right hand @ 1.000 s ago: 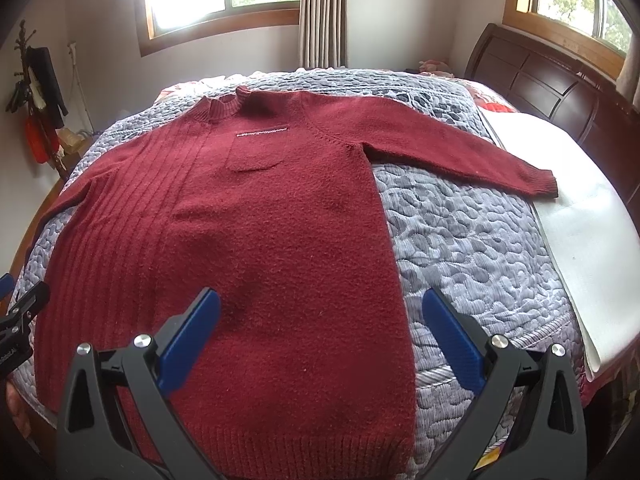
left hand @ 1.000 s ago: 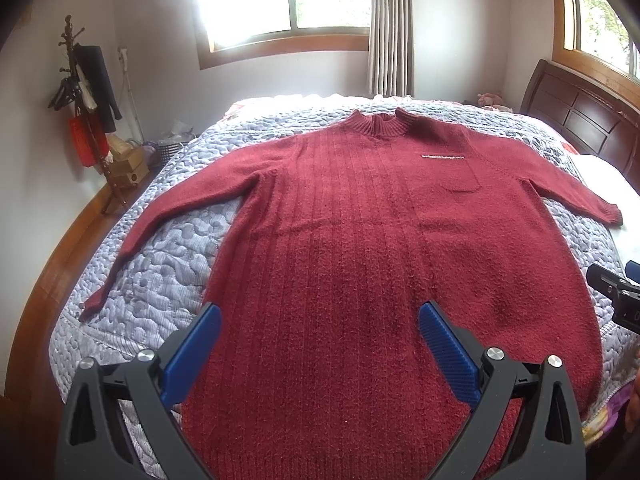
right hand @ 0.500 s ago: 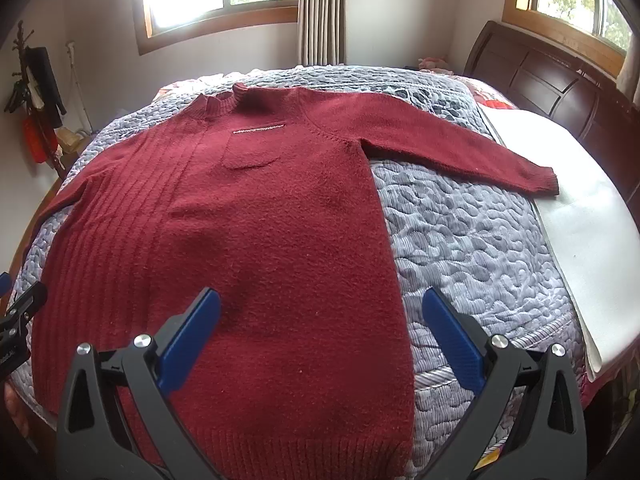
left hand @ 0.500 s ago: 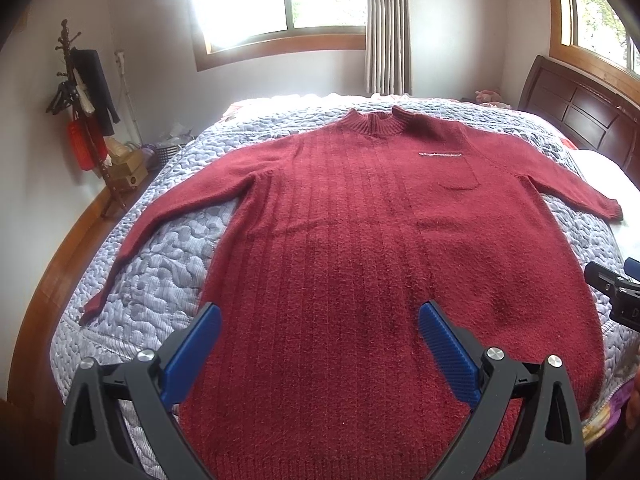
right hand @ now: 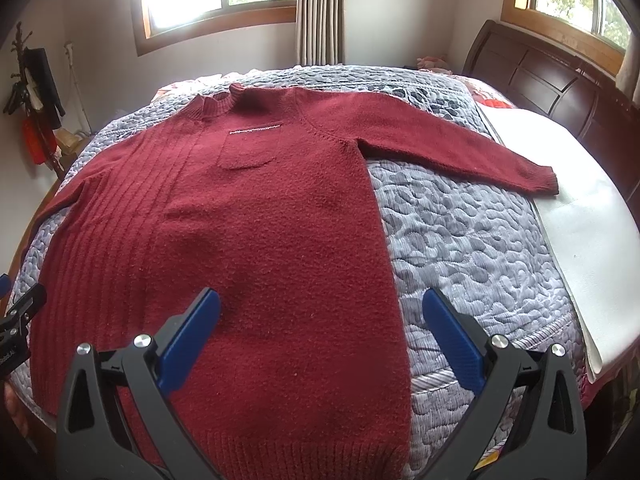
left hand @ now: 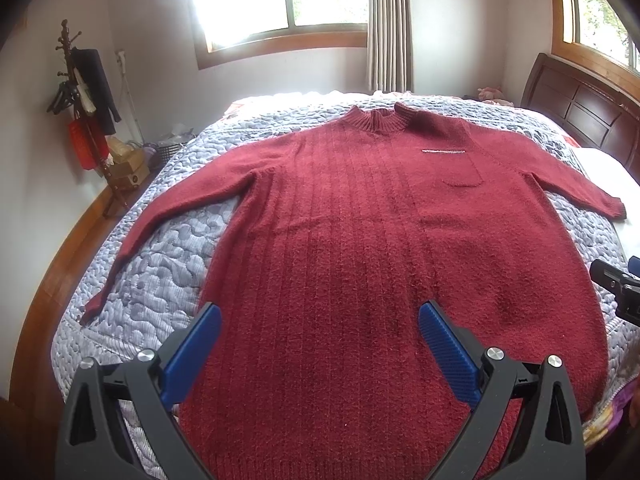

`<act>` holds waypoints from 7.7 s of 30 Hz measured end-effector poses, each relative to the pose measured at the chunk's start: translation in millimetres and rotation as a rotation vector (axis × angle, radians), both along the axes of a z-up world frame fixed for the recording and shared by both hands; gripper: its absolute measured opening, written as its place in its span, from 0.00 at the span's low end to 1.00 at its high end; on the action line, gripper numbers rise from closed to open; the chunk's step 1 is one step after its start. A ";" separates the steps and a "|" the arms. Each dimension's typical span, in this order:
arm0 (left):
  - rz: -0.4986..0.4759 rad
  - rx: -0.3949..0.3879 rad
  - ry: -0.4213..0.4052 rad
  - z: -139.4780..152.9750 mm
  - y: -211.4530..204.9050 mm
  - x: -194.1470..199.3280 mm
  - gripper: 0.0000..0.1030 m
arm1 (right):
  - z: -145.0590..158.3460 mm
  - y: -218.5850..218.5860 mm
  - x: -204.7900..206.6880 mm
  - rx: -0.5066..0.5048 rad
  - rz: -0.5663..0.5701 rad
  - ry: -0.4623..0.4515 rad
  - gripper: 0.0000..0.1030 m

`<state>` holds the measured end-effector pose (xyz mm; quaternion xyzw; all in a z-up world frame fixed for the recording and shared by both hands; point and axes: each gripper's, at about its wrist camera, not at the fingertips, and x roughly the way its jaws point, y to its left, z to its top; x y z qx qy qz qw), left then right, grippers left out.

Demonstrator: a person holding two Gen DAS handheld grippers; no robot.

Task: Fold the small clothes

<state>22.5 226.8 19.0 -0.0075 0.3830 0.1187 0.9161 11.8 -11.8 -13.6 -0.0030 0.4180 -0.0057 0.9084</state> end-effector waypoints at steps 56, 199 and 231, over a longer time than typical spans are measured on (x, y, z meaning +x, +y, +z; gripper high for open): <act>-0.109 -0.041 -0.008 16.2 -133.0 242.0 0.96 | -34.4 -395.7 212.6 0.132 -0.369 0.244 0.97; 0.015 -0.287 0.142 -44.9 63.0 272.6 0.32 | -27.1 -25.1 278.4 0.328 0.240 0.264 0.41; 0.475 -0.431 0.227 -52.5 333.9 34.5 0.63 | -12.2 101.2 252.0 0.209 0.396 0.302 0.61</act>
